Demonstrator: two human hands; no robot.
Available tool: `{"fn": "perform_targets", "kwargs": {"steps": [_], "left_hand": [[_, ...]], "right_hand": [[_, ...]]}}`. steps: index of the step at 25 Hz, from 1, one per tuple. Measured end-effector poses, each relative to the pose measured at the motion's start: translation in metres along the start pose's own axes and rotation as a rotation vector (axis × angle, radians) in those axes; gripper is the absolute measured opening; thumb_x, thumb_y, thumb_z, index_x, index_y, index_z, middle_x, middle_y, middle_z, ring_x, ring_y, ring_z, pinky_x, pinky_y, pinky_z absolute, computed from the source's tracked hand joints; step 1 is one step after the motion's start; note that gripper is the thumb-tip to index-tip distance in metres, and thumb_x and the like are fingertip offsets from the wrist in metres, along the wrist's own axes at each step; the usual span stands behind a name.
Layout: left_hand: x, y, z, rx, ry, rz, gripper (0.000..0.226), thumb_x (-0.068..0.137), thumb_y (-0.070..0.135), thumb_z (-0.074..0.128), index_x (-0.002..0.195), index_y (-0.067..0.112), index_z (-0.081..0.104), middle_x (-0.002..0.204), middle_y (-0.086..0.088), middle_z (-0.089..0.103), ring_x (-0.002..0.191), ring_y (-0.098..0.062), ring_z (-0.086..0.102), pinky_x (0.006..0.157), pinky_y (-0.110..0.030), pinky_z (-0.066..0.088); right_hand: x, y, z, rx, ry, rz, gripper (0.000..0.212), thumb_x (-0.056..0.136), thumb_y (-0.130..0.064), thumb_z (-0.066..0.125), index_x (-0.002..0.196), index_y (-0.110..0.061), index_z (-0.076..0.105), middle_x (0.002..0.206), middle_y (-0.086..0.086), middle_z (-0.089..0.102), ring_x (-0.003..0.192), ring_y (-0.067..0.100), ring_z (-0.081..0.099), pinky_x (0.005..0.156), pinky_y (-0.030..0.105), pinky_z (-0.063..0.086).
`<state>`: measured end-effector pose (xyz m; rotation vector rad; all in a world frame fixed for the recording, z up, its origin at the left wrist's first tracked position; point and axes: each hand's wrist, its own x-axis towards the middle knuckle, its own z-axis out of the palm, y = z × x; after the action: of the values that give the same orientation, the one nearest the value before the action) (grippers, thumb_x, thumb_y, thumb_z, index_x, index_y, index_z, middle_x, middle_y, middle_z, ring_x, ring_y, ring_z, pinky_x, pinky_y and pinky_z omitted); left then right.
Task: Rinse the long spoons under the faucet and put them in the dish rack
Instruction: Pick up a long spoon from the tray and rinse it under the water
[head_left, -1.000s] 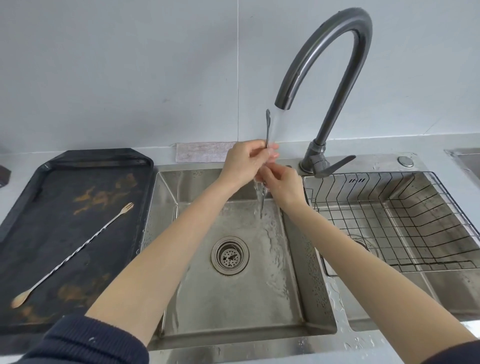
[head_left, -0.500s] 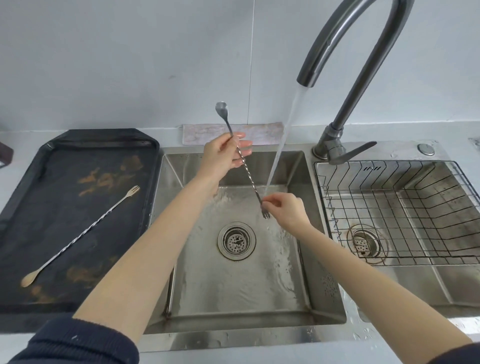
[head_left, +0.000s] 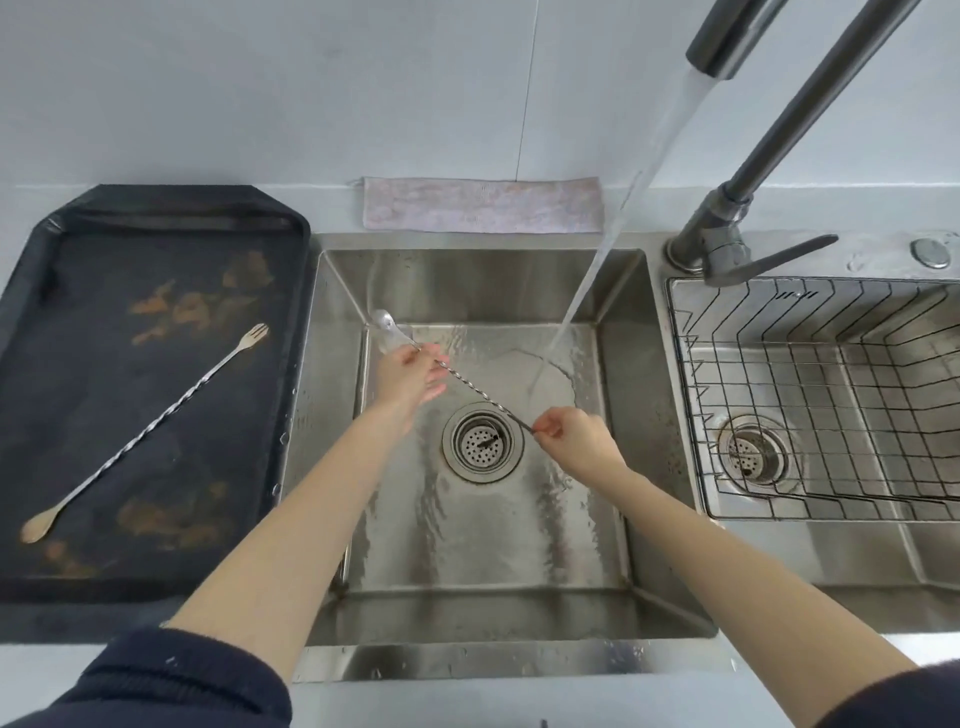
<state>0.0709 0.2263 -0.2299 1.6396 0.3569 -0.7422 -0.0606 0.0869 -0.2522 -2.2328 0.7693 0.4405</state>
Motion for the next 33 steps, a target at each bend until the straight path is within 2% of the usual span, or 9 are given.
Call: {"fn": "perform_targets", "kwargs": {"steps": [3, 5, 9, 12, 19, 25, 28, 31, 33], "left_hand": [[0.010, -0.035, -0.009, 0.075, 0.008, -0.157, 0.029, 0.095, 0.013, 0.047, 0.120, -0.002, 0.052, 0.089, -0.006, 0.063, 0.081, -0.016, 0.061, 0.077, -0.027, 0.051], [0.013, -0.053, -0.012, 0.094, 0.025, -0.259, 0.032, 0.094, 0.014, 0.049, 0.121, -0.004, 0.051, 0.077, -0.002, 0.058, 0.069, -0.011, 0.055, 0.070, -0.024, 0.050], [0.022, -0.077, -0.013, 0.116, 0.078, -0.418, 0.018, 0.093, 0.016, 0.053, 0.099, 0.002, 0.062, 0.069, 0.000, 0.056, 0.049, -0.006, 0.058, 0.050, -0.015, 0.046], [0.028, -0.088, -0.014, 0.187, 0.100, -0.434, 0.021, 0.093, 0.020, 0.053, 0.076, 0.011, 0.059, 0.066, 0.002, 0.057, 0.044, -0.003, 0.055, 0.039, -0.011, 0.044], [0.034, -0.104, -0.015, 0.244, 0.065, -0.511, 0.028, 0.095, 0.020, 0.050, 0.069, 0.011, 0.055, 0.067, 0.001, 0.057, 0.055, -0.006, 0.050, 0.037, -0.011, 0.044], [0.040, -0.112, -0.017, 0.321, 0.109, -0.466, 0.031, 0.093, 0.025, 0.053, 0.063, 0.016, 0.055, 0.062, 0.003, 0.056, 0.020, 0.005, 0.045, 0.030, -0.009, 0.040], [0.041, -0.115, -0.020, 0.363, 0.102, -0.450, 0.027, 0.092, 0.024, 0.054, 0.066, 0.016, 0.056, 0.063, 0.004, 0.058, 0.032, 0.001, 0.053, 0.037, -0.012, 0.042], [0.037, -0.110, -0.022, 0.400, 0.101, -0.408, 0.012, 0.092, 0.021, 0.052, 0.087, 0.015, 0.062, 0.068, 0.004, 0.061, 0.054, -0.005, 0.054, 0.048, -0.018, 0.038], [0.033, -0.105, -0.023, 0.450, 0.063, -0.362, 0.018, 0.092, 0.022, 0.050, 0.101, 0.013, 0.062, 0.082, 0.001, 0.066, 0.058, -0.006, 0.055, 0.051, -0.018, 0.037]], "right_hand": [[0.008, 0.012, 0.007, -0.089, -0.047, 0.029, 0.023, 0.090, -0.010, 0.050, 0.105, -0.008, 0.067, 0.111, 0.014, 0.068, 0.103, 0.029, 0.061, 0.078, 0.026, 0.043], [0.010, 0.019, 0.010, -0.134, -0.069, 0.050, 0.023, 0.089, -0.010, 0.049, 0.105, -0.009, 0.067, 0.112, 0.013, 0.067, 0.103, 0.030, 0.061, 0.078, 0.028, 0.045], [0.017, 0.031, 0.024, -0.238, -0.115, 0.079, 0.022, 0.091, -0.014, 0.049, 0.105, -0.012, 0.065, 0.113, 0.011, 0.065, 0.102, 0.030, 0.061, 0.081, 0.034, 0.048], [0.021, 0.035, 0.032, -0.332, -0.117, 0.067, 0.022, 0.091, -0.015, 0.048, 0.107, -0.013, 0.065, 0.116, 0.010, 0.063, 0.106, 0.030, 0.059, 0.086, 0.035, 0.046], [0.025, 0.043, 0.040, -0.428, -0.129, 0.042, 0.021, 0.092, -0.018, 0.049, 0.105, -0.013, 0.066, 0.116, 0.010, 0.062, 0.106, 0.030, 0.058, 0.089, 0.038, 0.045], [0.024, 0.044, 0.044, -0.455, -0.156, 0.028, 0.023, 0.094, -0.017, 0.047, 0.110, -0.015, 0.063, 0.120, 0.008, 0.060, 0.112, 0.028, 0.054, 0.095, 0.038, 0.041], [0.023, 0.044, 0.044, -0.460, -0.157, 0.029, 0.024, 0.094, -0.018, 0.046, 0.112, -0.017, 0.062, 0.121, 0.008, 0.059, 0.114, 0.028, 0.053, 0.098, 0.039, 0.039], [0.018, 0.040, 0.041, -0.486, -0.170, 0.024, 0.026, 0.094, -0.018, 0.044, 0.114, -0.017, 0.061, 0.123, 0.007, 0.059, 0.115, 0.028, 0.054, 0.099, 0.038, 0.039], [0.015, 0.034, 0.038, -0.498, -0.179, 0.012, 0.028, 0.094, -0.016, 0.042, 0.114, -0.015, 0.061, 0.124, 0.008, 0.060, 0.115, 0.029, 0.055, 0.097, 0.038, 0.040]]}}
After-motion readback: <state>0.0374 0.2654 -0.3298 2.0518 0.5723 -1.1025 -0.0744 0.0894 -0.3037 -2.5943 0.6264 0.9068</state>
